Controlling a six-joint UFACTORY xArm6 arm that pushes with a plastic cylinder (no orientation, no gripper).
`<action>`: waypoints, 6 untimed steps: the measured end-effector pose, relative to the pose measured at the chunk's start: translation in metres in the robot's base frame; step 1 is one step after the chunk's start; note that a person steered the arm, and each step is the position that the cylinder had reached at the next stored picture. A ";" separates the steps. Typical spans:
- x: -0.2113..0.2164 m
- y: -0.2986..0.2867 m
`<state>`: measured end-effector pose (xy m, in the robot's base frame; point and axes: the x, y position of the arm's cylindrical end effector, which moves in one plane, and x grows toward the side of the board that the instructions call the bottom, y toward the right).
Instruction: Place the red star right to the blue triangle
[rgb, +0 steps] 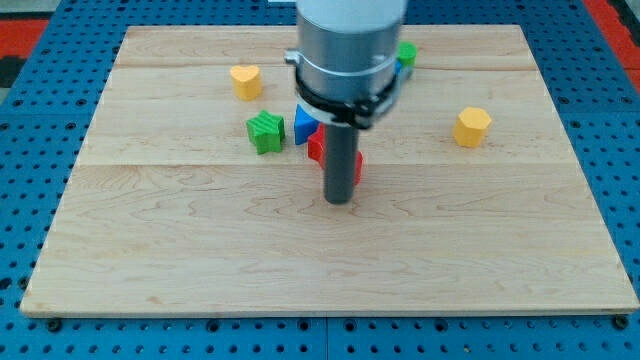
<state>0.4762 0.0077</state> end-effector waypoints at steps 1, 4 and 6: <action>-0.038 0.004; -0.056 0.061; -0.022 -0.016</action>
